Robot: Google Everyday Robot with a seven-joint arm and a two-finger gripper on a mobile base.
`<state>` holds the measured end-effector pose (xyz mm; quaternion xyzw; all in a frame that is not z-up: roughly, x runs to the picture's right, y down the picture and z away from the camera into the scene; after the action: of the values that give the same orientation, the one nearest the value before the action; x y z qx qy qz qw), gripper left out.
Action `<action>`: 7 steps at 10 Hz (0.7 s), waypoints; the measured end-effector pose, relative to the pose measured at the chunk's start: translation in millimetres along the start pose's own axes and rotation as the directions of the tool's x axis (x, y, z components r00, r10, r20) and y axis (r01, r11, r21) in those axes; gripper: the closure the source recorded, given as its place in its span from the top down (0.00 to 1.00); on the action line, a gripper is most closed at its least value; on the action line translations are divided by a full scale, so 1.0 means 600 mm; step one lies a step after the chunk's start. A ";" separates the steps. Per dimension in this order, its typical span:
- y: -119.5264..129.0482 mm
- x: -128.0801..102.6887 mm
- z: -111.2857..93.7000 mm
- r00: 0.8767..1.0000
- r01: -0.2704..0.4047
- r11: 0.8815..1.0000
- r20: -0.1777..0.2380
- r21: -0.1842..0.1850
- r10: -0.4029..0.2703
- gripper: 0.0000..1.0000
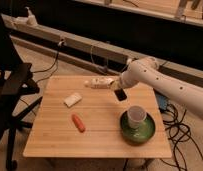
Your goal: Place the eraser in the ceramic cup
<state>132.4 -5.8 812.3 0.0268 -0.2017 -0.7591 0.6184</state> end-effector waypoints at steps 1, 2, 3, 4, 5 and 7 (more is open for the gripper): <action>-0.005 0.003 -0.004 1.000 0.004 1.000 0.001 0.003 -0.004 0.01; -0.016 0.007 -0.007 1.000 0.010 1.000 0.004 0.009 -0.010 0.00; -0.020 0.010 -0.014 1.000 0.001 1.000 0.002 0.016 -0.001 0.00; -0.020 0.010 -0.020 1.000 -0.007 1.000 0.003 0.021 0.007 0.00; -0.018 0.010 -0.029 1.000 -0.016 1.000 0.004 0.023 0.016 0.00; -0.016 0.006 -0.049 1.000 -0.026 1.000 0.009 0.017 0.026 0.00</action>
<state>131.0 -15.6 782.8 0.0261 -0.2115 -0.7493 0.6270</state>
